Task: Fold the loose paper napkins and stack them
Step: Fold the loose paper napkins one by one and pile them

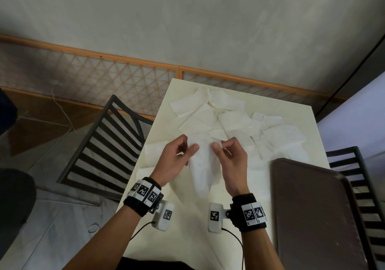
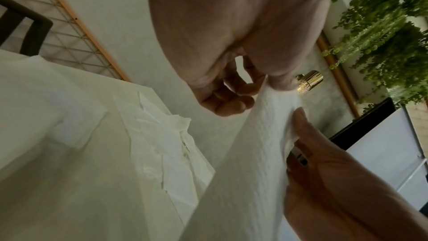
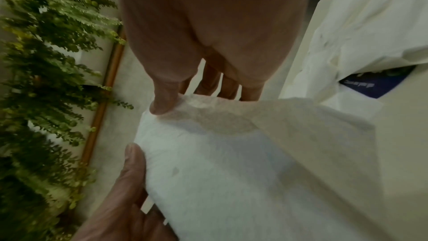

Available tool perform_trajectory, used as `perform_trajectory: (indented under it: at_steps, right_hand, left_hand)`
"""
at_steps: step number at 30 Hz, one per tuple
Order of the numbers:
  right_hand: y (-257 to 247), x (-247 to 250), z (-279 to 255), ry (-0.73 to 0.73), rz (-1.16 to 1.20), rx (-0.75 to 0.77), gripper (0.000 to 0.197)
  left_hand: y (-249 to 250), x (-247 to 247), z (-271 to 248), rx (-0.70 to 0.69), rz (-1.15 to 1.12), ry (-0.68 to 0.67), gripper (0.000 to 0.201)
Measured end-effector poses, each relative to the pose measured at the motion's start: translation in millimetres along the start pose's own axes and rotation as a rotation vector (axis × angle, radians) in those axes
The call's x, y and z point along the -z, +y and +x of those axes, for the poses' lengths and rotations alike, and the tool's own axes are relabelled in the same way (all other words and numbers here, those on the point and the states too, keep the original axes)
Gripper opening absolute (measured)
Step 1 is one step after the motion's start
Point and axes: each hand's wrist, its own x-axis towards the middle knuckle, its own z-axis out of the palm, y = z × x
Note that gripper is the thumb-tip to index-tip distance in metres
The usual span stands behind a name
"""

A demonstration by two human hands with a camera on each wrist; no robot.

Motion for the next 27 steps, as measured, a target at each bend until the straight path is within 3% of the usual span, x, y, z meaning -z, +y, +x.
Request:
perform_trajectory:
  at_steps: [10, 15, 17, 21, 25, 27]
  right_hand:
    - [-20, -7, -5, -0.019, -0.145, 0.131, 0.027]
    - [-31, -13, -2, 0.041, -0.358, 0.238, 0.018]
    - [-31, -15, 2, 0.064, -0.352, 0.186, 0.020]
    - [-19, -19, 7, 0.159, -0.301, 0.069, 0.033]
    - [-13, -30, 3, 0.182, -0.192, -0.033, 0.043]
    - [-13, -36, 0, 0.174, -0.170, -0.073, 0.048]
  left_hand:
    - [23, -1, -5, -0.110, 0.060, 0.181, 0.065]
    - [27, -6, -6, -0.102, -0.008, 0.206, 0.051]
    - [27, -9, -8, -0.019, -0.102, 0.178, 0.046]
    - [19, -13, -15, 0.151, -0.235, 0.068, 0.067]
    - [8, -22, -18, 0.203, -0.251, 0.120, 0.068]
    - [10, -25, -18, 0.191, -0.266, 0.132, 0.059]
